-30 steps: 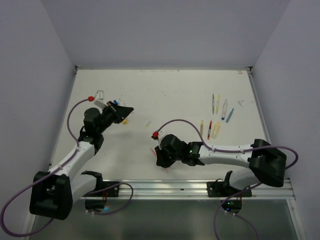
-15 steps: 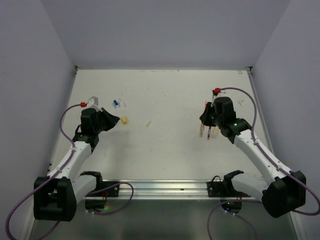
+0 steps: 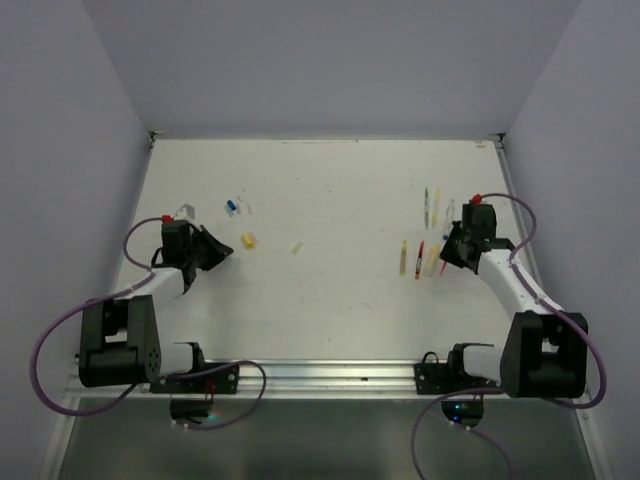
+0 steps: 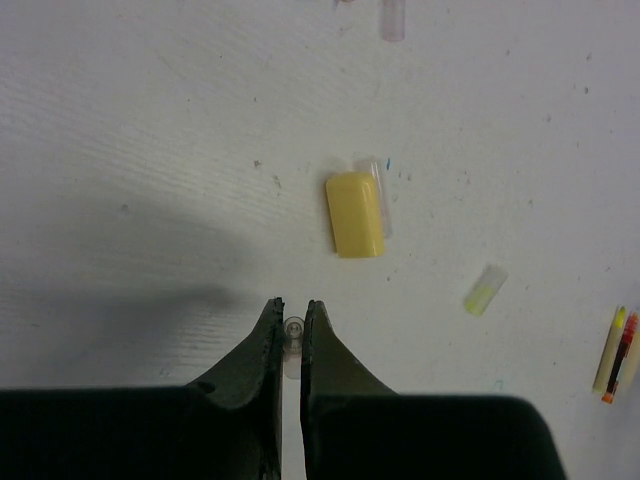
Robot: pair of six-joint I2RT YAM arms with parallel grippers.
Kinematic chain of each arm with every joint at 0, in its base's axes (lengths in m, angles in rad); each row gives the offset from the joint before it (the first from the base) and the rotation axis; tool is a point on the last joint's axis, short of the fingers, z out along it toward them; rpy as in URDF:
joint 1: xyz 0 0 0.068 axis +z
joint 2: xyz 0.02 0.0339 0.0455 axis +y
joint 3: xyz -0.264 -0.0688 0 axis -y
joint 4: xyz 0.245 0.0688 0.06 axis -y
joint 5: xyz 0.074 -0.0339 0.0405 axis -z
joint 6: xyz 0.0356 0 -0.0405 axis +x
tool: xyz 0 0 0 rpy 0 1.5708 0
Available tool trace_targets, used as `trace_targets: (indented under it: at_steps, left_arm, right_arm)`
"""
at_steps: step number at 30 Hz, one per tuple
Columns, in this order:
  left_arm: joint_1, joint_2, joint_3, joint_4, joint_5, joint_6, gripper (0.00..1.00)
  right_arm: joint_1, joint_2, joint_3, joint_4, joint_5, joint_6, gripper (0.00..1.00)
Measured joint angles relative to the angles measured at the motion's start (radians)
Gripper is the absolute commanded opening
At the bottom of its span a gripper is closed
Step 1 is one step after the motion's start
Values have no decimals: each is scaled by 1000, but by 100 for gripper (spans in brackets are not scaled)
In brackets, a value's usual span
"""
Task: Open the pen caps
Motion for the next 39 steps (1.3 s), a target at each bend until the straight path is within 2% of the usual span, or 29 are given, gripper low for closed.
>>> trace_targets:
  at_steps: [8, 13, 18, 24, 29, 35, 36, 39]
  left_arm:
    - [28, 137, -2, 111, 83, 1, 0]
    - [32, 210, 2, 170, 128, -3, 0]
    - [35, 251, 21, 206, 154, -3, 17]
    - [51, 259, 22, 223, 165, -7, 30]
    - [67, 259, 22, 238, 172, -6, 40]
    - [71, 258, 22, 251, 188, -7, 45]
    - [71, 258, 22, 253, 192, -7, 45]
    - [71, 258, 22, 255, 196, -8, 46]
  right_arm:
    - [0, 146, -32, 55, 43, 14, 0]
    - [-3, 171, -40, 73, 52, 16, 0]
    - [-6, 217, -40, 103, 50, 16, 0]
    - [-6, 237, -32, 131, 42, 18, 7]
    - [-6, 241, -31, 145, 39, 18, 17]
    - [-6, 241, -31, 152, 31, 21, 30]
    - [-6, 240, -31, 153, 26, 21, 35]
    - [-6, 239, -31, 155, 19, 24, 35]
